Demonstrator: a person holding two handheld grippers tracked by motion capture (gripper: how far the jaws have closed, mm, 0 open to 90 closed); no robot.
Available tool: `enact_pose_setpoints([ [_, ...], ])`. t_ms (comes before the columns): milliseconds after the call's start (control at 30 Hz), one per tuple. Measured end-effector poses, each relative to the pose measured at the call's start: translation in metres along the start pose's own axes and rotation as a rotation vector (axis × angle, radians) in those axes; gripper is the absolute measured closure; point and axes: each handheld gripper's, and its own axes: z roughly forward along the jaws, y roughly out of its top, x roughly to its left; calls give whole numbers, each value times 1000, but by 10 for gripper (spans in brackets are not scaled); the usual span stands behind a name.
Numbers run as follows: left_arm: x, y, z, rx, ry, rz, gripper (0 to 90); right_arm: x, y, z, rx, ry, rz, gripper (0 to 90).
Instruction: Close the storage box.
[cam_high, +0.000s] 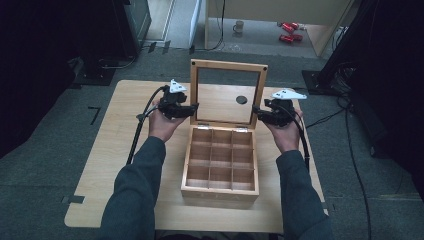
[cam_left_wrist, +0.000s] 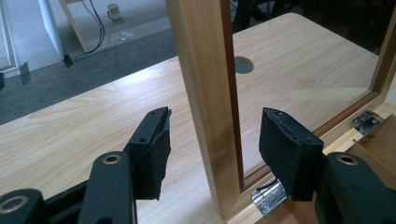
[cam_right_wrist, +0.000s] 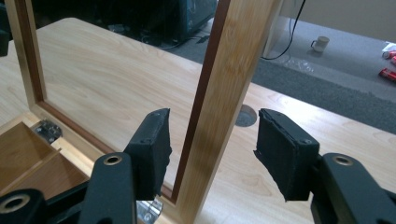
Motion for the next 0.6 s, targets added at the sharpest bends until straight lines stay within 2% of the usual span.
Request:
enact_pose_setpoints([
  [100, 1, 0, 3, 4, -5, -14, 433, -1, 0, 4, 3, 4, 7, 442],
  [133, 2, 0, 5, 7, -10, -15, 434, -3, -2, 7, 9, 9, 28, 440],
  [300, 0, 5, 8, 15, -15, -1, 443, -6, -2, 9, -5, 24, 56, 455],
  [400, -2, 11, 8, 2, -18, 1, 454, -7, 1, 10, 2, 22, 47, 464],
  [600, -3, 14, 9, -11, -25, -31, 469, -7, 9, 13, 3, 25, 42, 483],
])
